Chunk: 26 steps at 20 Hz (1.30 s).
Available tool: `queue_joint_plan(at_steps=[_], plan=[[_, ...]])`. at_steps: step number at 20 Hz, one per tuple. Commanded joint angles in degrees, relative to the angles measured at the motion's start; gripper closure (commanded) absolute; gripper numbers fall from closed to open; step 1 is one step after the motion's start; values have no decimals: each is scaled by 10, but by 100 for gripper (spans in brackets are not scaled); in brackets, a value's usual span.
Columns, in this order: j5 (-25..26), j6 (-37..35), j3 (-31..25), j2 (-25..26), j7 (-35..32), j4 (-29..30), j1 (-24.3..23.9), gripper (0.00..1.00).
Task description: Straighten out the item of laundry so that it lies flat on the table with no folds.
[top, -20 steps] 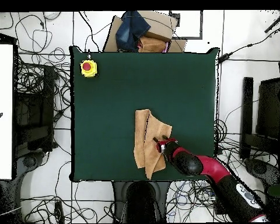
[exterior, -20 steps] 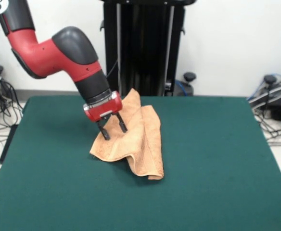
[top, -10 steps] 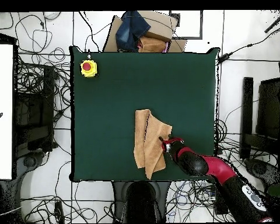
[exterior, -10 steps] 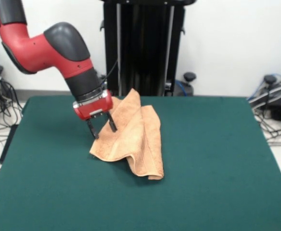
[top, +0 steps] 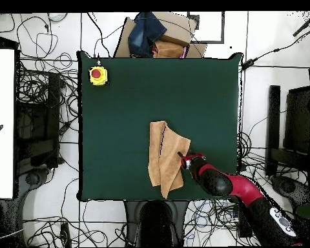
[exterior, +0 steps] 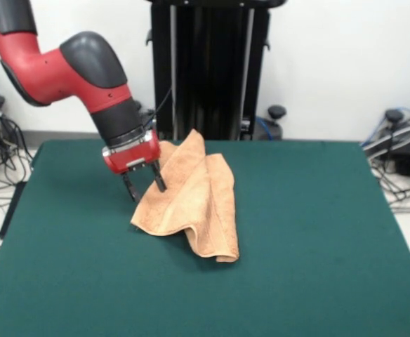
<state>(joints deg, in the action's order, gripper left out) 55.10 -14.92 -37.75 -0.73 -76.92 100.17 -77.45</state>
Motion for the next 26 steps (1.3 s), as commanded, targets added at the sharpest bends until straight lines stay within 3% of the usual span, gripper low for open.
queue_joint_plan(at_steps=[1,10,17,26], plan=[[16,-47,23,52,67,-65,8,0],[11,-70,6,104,122,-108,-15,0],[-2,-107,-7,118,172,-131,-35,0],[-16,-116,2,67,168,-108,-27,0]])
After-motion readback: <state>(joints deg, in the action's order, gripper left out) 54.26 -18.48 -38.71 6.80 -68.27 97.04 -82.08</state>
